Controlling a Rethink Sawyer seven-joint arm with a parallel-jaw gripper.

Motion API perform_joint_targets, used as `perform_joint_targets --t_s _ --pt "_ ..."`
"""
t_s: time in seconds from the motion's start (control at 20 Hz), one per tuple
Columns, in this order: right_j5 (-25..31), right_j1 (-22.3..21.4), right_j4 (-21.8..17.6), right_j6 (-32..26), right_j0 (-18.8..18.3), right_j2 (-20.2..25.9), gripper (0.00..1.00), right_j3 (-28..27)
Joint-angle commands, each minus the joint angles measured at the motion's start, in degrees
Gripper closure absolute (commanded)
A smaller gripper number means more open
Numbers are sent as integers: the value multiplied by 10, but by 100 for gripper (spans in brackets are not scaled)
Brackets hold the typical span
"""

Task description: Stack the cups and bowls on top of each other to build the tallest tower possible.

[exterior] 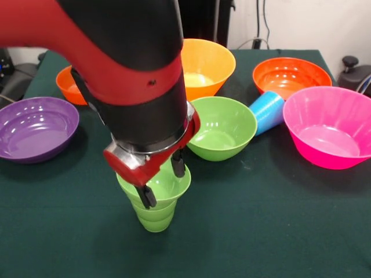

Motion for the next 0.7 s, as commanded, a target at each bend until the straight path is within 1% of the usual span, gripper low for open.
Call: perform_joint_targets --t_s 0.05,0.1,0.15,0.2,0.25,0.45,0.55,0.65,0.7 --pt "14 -17 -42 41 3 44 0 -9" --pt "17 -20 -43 40 2 48 0 -11" --pt "31 -27 -60 36 3 62 0 -21" --pt "38 -33 -65 33 3 64 0 -23" --pt "55 -42 -85 28 7 75 0 -31" --pt "96 -70 -114 21 12 73 0 -30" --pt "105 -78 -116 29 14 66 0 -23" --pt "96 -86 -101 36 13 54 0 -8" --pt "92 -90 -86 43 10 41 0 5"
